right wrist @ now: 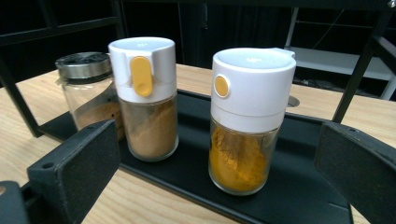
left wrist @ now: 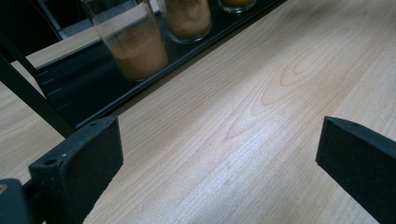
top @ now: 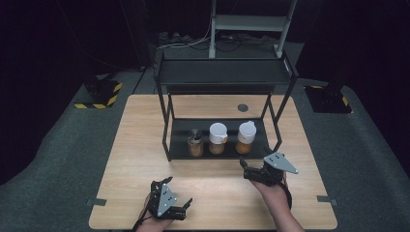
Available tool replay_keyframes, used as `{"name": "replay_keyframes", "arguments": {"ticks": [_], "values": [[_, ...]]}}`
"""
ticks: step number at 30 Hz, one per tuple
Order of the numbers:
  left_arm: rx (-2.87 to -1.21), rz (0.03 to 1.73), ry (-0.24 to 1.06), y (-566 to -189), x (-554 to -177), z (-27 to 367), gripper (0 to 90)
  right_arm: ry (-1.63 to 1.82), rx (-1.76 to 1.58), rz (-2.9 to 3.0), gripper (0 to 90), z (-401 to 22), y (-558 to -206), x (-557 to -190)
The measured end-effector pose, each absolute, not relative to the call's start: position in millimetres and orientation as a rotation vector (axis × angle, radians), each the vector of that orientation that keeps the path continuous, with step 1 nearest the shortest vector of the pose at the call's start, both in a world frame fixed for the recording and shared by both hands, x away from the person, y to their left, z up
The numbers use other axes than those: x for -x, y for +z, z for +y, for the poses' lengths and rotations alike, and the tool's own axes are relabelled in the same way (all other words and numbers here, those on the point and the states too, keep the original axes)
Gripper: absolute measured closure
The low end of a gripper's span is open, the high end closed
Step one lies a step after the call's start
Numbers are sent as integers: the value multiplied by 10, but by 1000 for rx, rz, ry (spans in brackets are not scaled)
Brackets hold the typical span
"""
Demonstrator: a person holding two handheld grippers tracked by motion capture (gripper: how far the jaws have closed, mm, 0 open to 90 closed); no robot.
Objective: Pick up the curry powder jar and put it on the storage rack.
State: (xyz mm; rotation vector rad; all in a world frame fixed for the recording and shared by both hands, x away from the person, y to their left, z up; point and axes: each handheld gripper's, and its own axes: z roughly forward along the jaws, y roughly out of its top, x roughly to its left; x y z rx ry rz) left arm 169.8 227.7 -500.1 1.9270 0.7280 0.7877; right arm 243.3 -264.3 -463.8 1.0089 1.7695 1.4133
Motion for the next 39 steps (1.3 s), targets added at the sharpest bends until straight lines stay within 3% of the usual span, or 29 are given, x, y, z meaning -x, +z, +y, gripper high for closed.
{"name": "replay_keyframes", "arguments": {"ticks": [21, 39], "values": [[-1932, 731, 797, -5000, -1691, 2254, 8, 1380, -976, 1786, 0, -2908, -4723, -1987], [-1933, 729, 808, -5005, -1678, 2239, 8, 1240, -995, 1864, 0, -2967, -4998, -1865]]}}
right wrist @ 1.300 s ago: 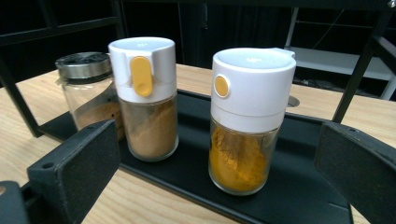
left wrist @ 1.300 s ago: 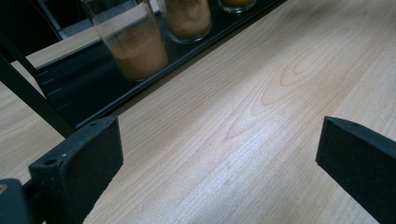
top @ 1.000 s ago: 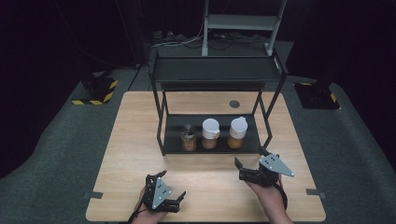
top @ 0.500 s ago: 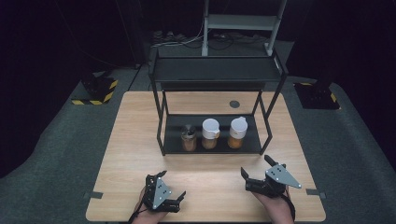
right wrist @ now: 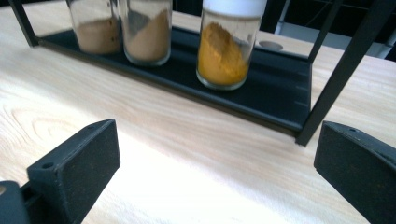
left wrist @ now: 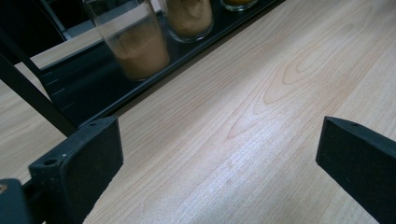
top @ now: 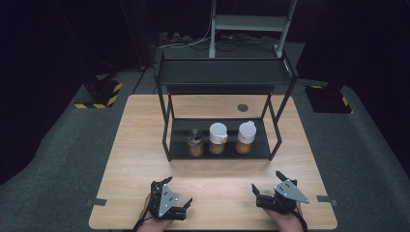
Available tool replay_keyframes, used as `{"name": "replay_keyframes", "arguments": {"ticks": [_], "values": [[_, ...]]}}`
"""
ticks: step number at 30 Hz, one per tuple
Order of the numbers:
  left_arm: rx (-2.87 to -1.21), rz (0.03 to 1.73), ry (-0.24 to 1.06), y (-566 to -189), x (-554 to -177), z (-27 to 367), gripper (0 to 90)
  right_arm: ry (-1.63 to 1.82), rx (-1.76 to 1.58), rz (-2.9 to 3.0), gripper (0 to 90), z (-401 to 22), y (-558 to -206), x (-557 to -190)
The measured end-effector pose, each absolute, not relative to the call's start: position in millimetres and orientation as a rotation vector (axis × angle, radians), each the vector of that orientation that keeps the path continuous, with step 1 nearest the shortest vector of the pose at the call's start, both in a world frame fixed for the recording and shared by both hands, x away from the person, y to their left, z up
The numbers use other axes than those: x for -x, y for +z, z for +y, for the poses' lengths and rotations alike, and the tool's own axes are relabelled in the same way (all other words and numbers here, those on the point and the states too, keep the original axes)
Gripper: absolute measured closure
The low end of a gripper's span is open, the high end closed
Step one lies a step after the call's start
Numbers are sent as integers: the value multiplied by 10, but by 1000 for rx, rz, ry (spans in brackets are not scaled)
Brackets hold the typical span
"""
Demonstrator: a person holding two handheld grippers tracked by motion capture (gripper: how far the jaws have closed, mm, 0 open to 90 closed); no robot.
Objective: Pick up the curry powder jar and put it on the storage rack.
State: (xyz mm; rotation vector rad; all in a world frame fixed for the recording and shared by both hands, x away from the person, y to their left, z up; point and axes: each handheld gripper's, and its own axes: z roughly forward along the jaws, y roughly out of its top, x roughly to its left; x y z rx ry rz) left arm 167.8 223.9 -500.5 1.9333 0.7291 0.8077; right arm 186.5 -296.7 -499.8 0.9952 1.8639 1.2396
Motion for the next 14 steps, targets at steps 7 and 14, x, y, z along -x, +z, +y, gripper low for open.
{"name": "replay_keyframes", "arguments": {"ticks": [7, 14], "values": [[-1935, 730, 810, -5003, -1677, 2235, 8, 1192, -982, 1879, 0, -2965, -5036, -1850], [-1944, 728, 819, -5000, -1673, 2214, 8, 1158, -980, 1898, 0, -2932, -5006, -1852]]}}
